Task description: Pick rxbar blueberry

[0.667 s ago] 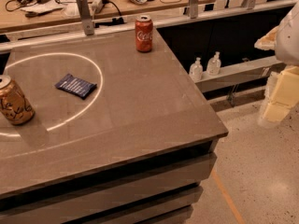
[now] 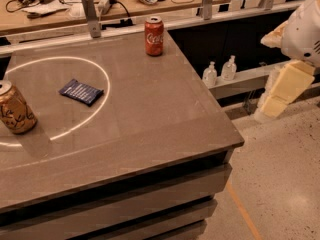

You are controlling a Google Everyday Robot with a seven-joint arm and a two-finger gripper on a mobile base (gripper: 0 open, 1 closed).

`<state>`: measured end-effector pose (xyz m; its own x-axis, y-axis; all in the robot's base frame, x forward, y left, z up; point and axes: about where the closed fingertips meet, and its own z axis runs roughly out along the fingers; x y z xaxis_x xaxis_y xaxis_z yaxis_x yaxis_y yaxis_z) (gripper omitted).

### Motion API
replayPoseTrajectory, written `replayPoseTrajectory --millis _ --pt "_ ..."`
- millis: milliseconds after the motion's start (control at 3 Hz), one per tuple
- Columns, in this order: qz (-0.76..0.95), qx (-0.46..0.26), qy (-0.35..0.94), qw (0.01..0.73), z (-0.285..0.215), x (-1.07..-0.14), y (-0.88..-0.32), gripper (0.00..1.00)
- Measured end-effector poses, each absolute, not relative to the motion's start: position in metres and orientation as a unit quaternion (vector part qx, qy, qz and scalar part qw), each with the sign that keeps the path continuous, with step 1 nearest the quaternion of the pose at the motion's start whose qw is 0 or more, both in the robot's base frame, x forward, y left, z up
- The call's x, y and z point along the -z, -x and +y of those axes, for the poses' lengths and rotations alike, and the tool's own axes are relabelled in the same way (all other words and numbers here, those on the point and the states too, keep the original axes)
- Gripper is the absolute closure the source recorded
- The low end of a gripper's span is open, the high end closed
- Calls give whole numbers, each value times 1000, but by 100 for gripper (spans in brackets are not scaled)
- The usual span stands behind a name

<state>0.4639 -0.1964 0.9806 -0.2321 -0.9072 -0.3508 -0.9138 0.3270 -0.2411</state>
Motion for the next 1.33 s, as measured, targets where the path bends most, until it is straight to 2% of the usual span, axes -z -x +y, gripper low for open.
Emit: replayPoseTrajectory --millis 333,667,1333 --pt "775 -79 555 294 -166 -974 -497 0" --pt "737 -173 532 379 -99 -977 -530 0" --pt "705 -220 519 431 -37 -964 -561 0"
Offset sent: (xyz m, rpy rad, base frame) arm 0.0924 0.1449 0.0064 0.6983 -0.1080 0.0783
